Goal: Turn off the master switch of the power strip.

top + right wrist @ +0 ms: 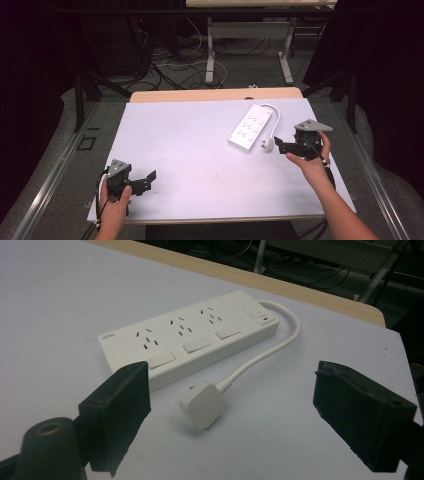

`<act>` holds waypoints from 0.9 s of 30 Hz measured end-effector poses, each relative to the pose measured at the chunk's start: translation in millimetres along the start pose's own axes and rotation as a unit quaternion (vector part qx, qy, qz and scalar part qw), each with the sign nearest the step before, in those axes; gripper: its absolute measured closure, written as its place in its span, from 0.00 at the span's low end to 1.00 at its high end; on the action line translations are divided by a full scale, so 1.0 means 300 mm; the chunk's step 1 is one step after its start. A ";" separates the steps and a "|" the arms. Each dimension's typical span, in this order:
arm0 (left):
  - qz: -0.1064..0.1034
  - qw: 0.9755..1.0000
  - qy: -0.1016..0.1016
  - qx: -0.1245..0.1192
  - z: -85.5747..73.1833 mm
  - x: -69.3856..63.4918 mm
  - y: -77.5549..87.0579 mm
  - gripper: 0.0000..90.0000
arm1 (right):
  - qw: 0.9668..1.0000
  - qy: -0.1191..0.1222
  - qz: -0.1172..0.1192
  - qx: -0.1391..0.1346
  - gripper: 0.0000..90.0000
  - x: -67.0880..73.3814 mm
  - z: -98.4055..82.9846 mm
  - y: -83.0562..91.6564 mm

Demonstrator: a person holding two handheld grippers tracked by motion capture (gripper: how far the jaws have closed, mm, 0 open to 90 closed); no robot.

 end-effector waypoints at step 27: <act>-0.004 1.000 -0.001 0.011 -0.011 0.000 -0.008 0.01 | 0.999 0.005 0.033 0.027 0.30 -0.021 0.126 -0.065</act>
Point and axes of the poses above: each handheld gripper's, and its own axes: y roughly backward along the jaws, z roughly out of its top, x roughly to its left, the point moved 10 cm from there along -y, roughly forward along the jaws, and after that the axes turned 11 degrees about z, right-handed, at the moved point
